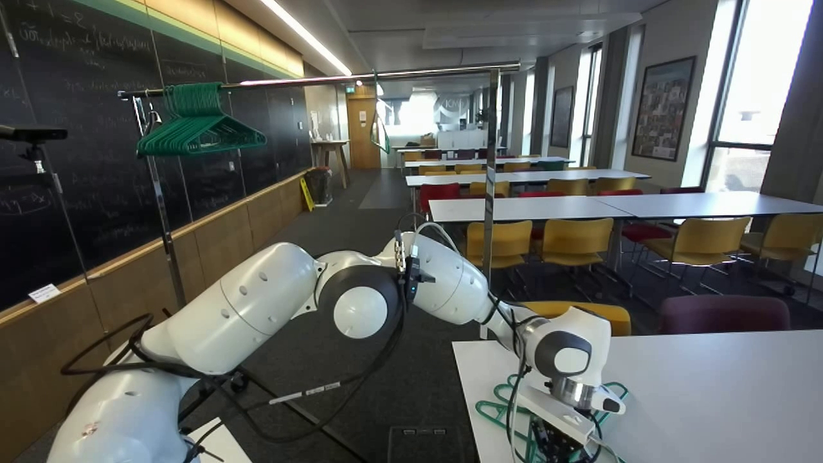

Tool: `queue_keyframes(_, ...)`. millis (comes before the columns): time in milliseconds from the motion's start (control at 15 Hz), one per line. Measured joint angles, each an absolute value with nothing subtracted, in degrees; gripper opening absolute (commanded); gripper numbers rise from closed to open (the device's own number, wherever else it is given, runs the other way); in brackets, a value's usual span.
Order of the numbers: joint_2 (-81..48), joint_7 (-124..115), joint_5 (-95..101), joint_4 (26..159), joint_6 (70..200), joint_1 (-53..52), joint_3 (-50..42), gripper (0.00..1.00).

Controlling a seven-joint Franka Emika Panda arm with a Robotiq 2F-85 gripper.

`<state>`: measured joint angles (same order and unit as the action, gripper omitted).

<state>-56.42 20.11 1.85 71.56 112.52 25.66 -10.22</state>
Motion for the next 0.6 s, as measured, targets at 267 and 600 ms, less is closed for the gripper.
queue_keyframes(267,-56.4,20.2,1.8,71.6,112.5,25.6,-10.2,0.03)
queue_keyframes(600,-53.6,23.9,-0.3,72.3,112.5,25.7,-8.8,0.03)
